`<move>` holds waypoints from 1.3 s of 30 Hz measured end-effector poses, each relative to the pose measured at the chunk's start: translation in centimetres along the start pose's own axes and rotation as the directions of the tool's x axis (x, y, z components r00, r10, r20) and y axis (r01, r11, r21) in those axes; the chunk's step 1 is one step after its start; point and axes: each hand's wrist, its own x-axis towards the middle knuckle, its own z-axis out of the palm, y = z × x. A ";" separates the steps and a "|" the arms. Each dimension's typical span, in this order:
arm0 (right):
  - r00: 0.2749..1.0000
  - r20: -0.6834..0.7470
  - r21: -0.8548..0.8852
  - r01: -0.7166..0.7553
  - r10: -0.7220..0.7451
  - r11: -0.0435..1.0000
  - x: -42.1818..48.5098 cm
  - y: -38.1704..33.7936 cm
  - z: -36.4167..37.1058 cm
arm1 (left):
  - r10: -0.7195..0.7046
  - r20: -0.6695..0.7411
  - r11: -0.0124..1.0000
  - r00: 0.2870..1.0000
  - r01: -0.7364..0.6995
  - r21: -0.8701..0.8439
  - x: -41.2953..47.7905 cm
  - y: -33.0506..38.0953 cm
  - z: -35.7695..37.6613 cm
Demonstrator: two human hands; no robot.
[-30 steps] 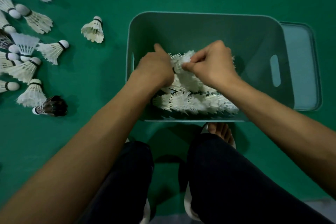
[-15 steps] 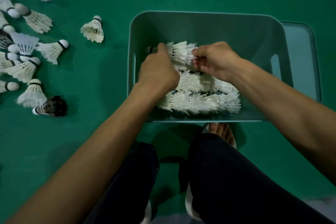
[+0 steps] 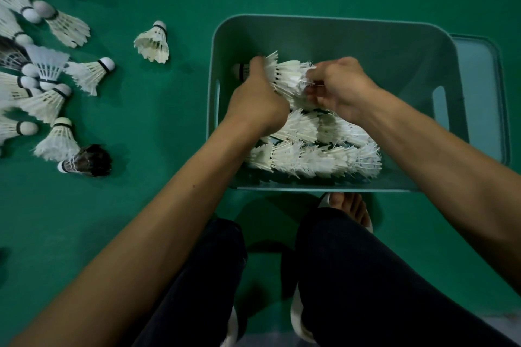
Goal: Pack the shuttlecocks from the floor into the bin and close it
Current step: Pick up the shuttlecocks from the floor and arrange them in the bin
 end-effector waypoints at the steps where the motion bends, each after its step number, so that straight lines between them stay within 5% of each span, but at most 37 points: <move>1: 1.000 -0.008 -0.009 -0.006 0.006 1.000 0.0 0.0 0.2 | -0.014 0.033 0.999 0.999 0.012 0.044 -0.3 0.1 0.3; 5: 0.999 -0.046 -0.050 -0.002 0.000 0.999 -0.1 0.1 0.9 | -0.086 0.123 0.980 0.989 0.062 0.189 -0.5 0.0 1.3; 12: 0.993 -0.119 -0.042 0.007 -0.012 0.999 -0.2 -0.2 0.6 | -0.096 0.107 0.988 0.990 0.081 0.132 -0.5 0.5 0.3; 16: 0.983 -0.178 -0.201 0.003 -0.039 0.980 -0.7 0.0 -0.3 | -0.078 0.109 0.989 0.991 0.064 0.133 -1.1 0.7 -0.4; 24: 0.899 -0.237 -0.399 0.255 -0.368 0.881 -5.0 -1.2 -1.2 | 0.111 0.127 0.944 0.986 -0.145 0.298 -4.2 1.3 -3.1; 31: 0.822 -0.111 -0.372 0.487 -0.559 0.790 -11.0 -4.9 3.8 | 0.289 -0.294 0.957 0.911 -0.264 0.121 -6.5 -1.2 -7.9; 39: 0.758 0.269 -0.399 0.649 -0.593 0.648 -13.8 -5.0 16.2 | 0.087 -0.504 0.996 0.859 -0.085 0.026 -6.3 -10.8 -13.4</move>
